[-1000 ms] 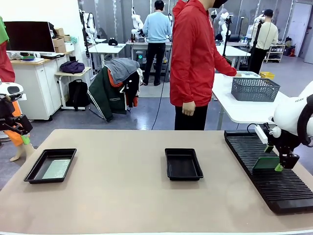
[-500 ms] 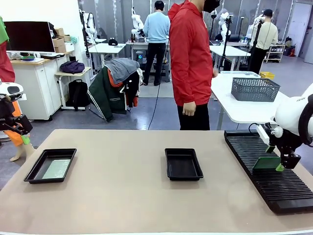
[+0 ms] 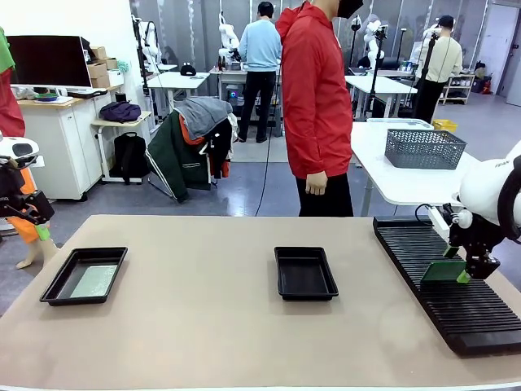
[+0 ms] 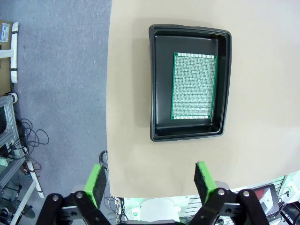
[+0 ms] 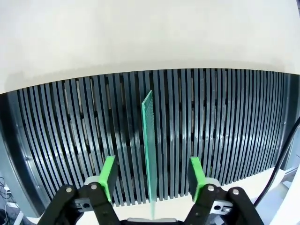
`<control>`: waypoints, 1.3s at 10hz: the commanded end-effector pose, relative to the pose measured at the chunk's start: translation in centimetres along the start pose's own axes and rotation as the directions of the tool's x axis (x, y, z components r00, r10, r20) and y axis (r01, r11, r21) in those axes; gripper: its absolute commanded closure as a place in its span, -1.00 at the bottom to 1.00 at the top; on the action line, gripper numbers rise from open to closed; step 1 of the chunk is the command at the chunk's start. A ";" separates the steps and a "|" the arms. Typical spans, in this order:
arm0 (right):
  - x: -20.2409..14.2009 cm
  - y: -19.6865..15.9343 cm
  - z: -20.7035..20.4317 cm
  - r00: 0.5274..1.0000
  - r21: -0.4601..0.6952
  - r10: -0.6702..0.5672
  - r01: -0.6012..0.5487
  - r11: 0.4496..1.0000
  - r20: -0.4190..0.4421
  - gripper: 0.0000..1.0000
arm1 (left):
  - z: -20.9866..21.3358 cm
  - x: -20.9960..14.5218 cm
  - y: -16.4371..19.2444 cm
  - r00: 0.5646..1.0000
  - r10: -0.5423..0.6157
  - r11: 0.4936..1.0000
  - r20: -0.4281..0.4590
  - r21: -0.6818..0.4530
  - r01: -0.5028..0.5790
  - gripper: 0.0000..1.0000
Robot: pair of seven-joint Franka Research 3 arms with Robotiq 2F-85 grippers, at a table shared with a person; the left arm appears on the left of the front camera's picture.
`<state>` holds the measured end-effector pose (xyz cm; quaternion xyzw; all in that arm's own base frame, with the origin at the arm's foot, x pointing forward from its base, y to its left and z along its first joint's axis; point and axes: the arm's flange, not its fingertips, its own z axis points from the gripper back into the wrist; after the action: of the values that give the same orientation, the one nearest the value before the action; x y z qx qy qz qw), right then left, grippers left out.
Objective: Inspect and transfer BCBs to ESD trays.
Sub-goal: Pick up the Blank PCB from the PCB Rack and place it in the right ESD tray.
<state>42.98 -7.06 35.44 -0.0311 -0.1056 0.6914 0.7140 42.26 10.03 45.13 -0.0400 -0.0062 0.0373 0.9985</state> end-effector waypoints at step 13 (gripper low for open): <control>-0.9 -0.5 -0.2 0.999 -0.013 0.022 -0.022 1.000 0.027 0.51 | -0.1 -0.1 0.0 1.000 0.003 1.000 0.010 -0.001 -0.003 -1.00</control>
<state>42.98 -7.40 35.52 -0.0314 -0.1084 0.6930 0.7121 42.26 10.03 45.13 -0.0400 -0.0062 0.0373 0.9985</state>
